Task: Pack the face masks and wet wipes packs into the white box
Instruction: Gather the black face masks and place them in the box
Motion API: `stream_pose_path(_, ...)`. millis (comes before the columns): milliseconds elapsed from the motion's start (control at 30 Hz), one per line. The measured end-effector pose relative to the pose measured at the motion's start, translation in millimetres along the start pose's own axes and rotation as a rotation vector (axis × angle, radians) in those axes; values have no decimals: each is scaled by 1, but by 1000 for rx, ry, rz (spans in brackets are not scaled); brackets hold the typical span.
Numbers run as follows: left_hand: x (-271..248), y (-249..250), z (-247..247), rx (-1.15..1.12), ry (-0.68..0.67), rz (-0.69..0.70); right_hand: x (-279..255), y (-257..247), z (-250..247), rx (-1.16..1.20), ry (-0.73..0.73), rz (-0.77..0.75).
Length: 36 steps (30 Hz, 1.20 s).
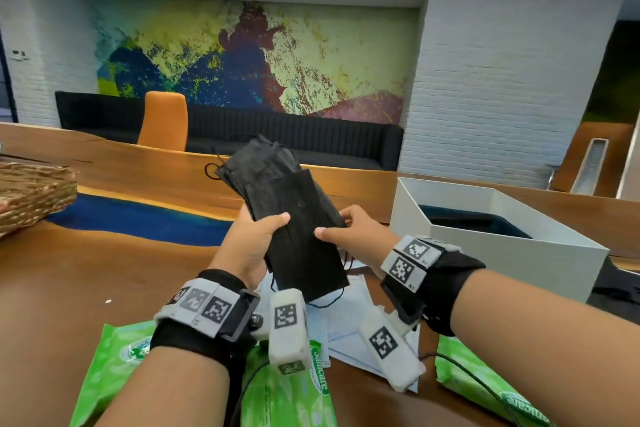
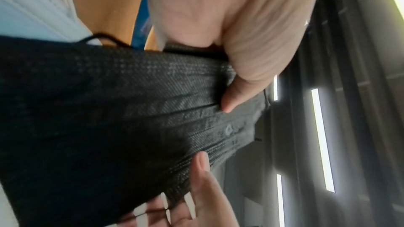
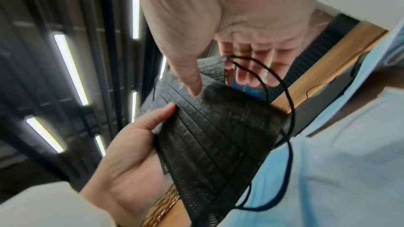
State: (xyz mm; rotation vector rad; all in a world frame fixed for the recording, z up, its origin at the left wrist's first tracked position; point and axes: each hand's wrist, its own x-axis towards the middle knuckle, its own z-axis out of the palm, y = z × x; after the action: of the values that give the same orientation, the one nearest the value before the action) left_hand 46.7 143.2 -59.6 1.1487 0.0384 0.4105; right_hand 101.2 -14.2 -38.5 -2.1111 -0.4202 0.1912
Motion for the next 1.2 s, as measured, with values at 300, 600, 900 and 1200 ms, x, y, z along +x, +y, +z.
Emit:
stream_pose_path(300,-11,5,10,144,-159,99,-11,-7,-23,-51,57,-186)
stream_pose_path(600,-10,1,6,247,-270,75,-21,2,-6,-313,-96,-69)
stream_pose_path(900,-12,0,12,23,-159,95,-21,-12,3,160,-172,-209)
stream_pose_path(1200,-9,1,8,151,-167,154,-6,9,4,-260,-24,-56)
